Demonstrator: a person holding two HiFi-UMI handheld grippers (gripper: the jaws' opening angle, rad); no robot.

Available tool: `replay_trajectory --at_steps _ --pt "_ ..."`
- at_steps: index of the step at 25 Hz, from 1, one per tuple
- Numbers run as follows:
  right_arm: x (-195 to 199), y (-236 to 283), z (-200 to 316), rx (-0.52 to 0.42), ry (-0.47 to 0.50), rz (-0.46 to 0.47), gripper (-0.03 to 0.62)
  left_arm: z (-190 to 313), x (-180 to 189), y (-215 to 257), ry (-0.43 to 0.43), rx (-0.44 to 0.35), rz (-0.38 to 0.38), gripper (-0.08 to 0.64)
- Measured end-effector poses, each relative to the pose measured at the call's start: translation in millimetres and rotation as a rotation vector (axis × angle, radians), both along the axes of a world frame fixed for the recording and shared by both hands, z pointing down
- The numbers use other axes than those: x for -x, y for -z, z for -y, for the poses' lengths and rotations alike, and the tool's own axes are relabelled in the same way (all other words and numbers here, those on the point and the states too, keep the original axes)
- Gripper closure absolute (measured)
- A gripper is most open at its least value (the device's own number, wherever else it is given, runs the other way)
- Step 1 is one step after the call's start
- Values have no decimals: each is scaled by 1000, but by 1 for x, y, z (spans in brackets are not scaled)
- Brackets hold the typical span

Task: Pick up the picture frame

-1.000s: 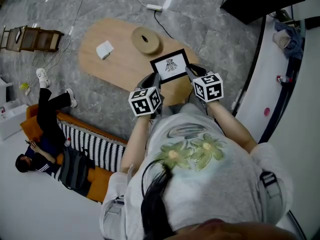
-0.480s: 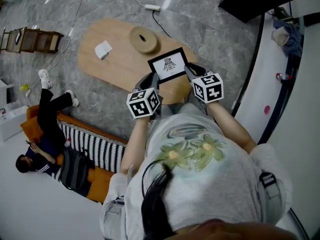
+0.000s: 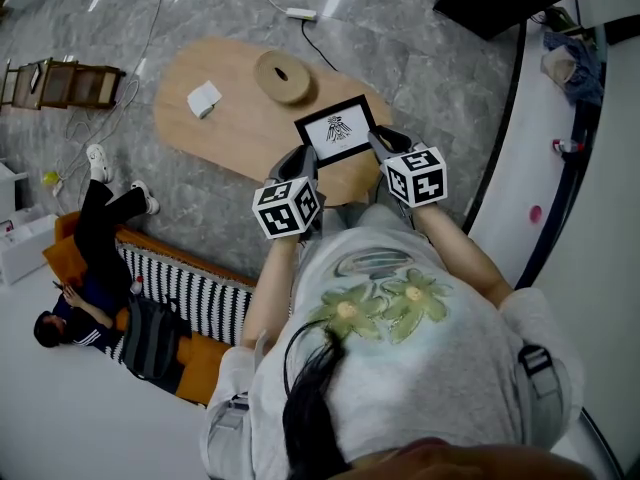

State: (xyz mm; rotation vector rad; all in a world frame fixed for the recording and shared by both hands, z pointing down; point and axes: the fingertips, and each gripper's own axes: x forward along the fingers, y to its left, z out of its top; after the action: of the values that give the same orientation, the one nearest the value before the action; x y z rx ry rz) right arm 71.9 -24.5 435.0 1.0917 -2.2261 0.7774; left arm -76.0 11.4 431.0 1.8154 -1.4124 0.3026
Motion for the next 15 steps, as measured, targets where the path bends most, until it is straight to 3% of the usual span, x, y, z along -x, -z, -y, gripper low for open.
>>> replay_trajectory --at_steps 15 --pt "-8 9 -22 -22 -11 19 515 -22 -8 13 -5 -27 0 509"
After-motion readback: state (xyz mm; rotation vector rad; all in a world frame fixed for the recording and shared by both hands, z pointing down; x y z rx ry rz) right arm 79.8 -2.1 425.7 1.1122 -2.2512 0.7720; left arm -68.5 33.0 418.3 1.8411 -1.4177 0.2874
